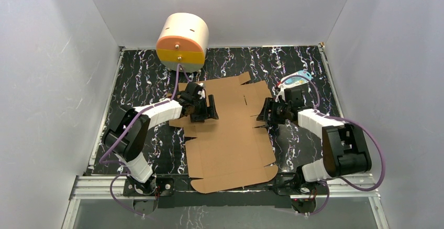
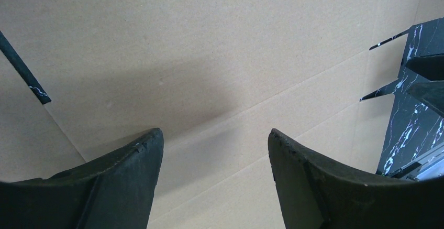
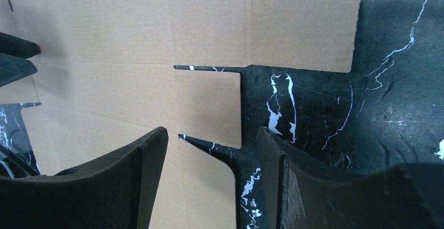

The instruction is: Fold the paper box

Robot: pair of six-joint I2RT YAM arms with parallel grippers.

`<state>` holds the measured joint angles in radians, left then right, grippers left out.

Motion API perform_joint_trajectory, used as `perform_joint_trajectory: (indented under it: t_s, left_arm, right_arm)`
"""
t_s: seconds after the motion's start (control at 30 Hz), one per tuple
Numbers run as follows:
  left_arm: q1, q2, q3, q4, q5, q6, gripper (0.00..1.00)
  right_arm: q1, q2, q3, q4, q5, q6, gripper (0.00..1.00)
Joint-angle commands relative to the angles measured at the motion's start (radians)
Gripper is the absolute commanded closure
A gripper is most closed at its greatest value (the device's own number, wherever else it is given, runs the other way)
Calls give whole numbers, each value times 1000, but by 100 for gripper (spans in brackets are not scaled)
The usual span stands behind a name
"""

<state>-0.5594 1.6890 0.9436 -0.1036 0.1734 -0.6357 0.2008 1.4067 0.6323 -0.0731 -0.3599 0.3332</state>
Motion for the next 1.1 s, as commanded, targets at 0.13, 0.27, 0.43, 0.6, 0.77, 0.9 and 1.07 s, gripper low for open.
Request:
perform_joint_trajectory:
  t_s: [0.13,0.27,0.43,0.6,0.77,0.9,1.07]
  left_arm:
    - [-5,48,-14,-15,-12,11,29]
    - [-5,49,-14,-8,-7,7,29]
    - [-5,48,-21,-5,-5,5,29]
    - [-5,44,-28,-1,-6,4,29]
    - [-5,47,-25,2,-2,3,29]
    - [-5,48,-25,3,-1,4,29]
    - [-5,47,-24,3,0,4,29]
  right_arm:
    - [23,74,40,58,-37,-14,27]
    - [29,74,40,64,-121,-6,28]
    - [29,34,43,64,-179,17,29]
    - [49,-20,78,17,-190,13,31]
    - [96,-46,106,-42,-118,0,35]
    - [142,-39,126,-70,-49,0,41]
    - [244,-27,183,-135,118,-3,48]
